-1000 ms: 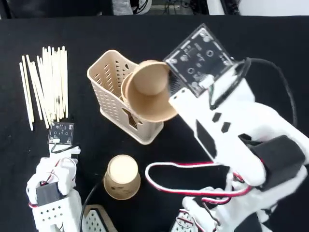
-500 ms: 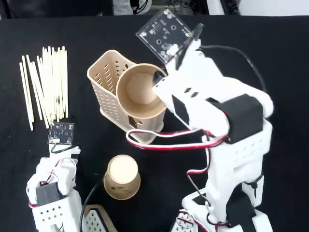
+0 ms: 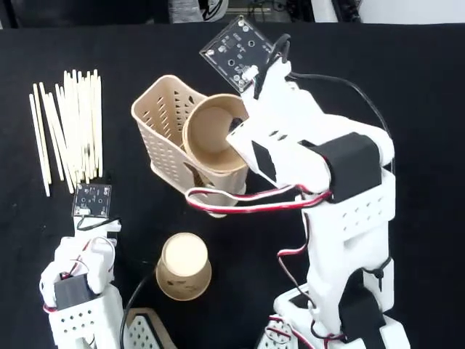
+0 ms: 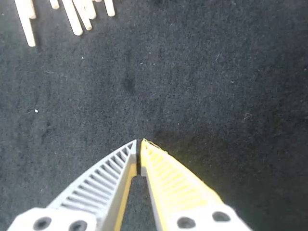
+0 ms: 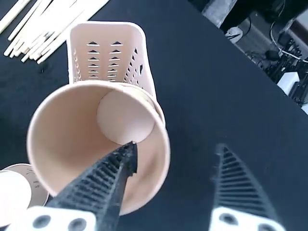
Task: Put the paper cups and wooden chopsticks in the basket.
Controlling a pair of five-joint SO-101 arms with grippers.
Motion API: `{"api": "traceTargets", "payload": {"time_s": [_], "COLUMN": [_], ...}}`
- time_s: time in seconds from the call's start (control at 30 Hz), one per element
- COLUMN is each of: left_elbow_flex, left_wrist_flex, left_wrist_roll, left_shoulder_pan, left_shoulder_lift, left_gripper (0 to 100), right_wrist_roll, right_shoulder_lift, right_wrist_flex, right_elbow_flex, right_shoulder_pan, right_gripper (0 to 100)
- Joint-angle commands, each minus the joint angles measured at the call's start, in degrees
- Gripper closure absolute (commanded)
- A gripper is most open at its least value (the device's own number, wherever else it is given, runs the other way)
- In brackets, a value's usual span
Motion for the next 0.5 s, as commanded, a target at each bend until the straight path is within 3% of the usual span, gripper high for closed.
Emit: {"api": "traceTargets", "payload": {"time_s": [0.0,0.23,0.47], "left_elbow_flex": [1.0,1.0,1.0], "left_wrist_flex": [0.3,0.3,0.3], "left_wrist_roll": [-0.3,-0.3,-0.3], "left_shoulder_pan": [0.2,0.2,0.2], "left_shoulder_lift": [-0.1,-0.1,-0.1], "left_gripper": [97,97,97], "right_wrist_roll": [-0.4,-0.5,-0.5], "right_shoulder_lift": [-0.1,0.0,-0.1], "right_wrist_flex": [0.6,-3.2,-18.7], "right_elbow_flex": [-6.4,-10.6,10.9], "right_shoulder_pan": [-0.7,-1.1,-4.2], "right_gripper": [71.6,71.6,71.6]}}
